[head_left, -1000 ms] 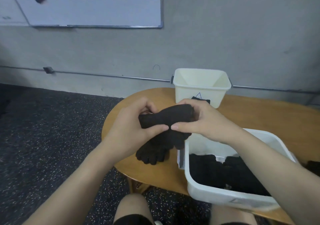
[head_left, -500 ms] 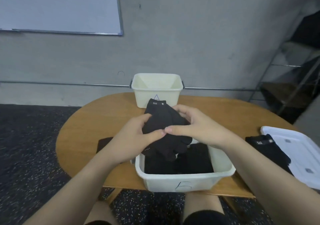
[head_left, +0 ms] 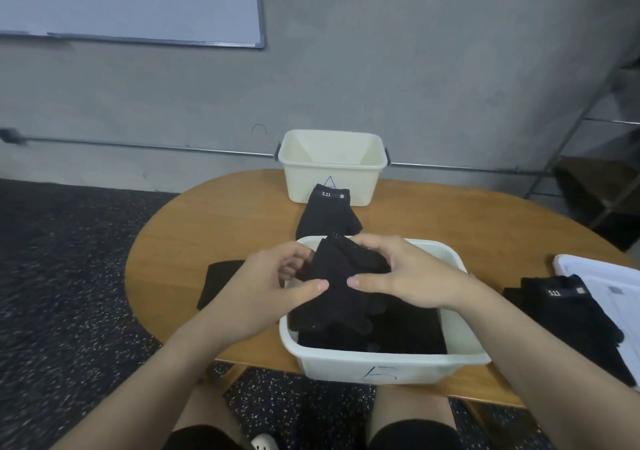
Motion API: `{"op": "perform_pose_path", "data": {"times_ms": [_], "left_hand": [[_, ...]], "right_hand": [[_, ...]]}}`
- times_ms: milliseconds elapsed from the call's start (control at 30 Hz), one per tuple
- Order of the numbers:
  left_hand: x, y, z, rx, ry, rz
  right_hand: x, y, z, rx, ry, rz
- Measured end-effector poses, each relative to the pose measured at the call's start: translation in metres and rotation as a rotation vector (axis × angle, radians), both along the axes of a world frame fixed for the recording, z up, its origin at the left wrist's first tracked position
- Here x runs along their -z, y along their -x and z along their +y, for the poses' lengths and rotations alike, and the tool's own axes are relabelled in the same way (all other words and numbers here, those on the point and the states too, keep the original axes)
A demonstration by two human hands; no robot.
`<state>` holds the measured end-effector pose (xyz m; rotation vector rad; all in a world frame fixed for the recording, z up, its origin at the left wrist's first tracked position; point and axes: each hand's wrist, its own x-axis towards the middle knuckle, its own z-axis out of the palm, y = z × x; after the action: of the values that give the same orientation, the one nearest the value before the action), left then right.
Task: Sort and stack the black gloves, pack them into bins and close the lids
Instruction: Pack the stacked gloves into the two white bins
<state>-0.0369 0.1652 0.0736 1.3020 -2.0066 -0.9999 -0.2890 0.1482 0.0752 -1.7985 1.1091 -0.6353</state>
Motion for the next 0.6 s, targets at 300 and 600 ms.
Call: {"op": "perform_pose_path", "data": {"times_ms": [300,600], "left_hand": [[0.025,-0.014,-0.015,-0.051,-0.004,-0.142],[0.046,-0.014,-0.021,0.052,-0.108,-0.087]], "right_hand": [[0.031,0.000,-0.032,-0.096,-0.058,0.216],[0.069,-0.006,-0.053,-0.131,-0.231,0.289]]}}
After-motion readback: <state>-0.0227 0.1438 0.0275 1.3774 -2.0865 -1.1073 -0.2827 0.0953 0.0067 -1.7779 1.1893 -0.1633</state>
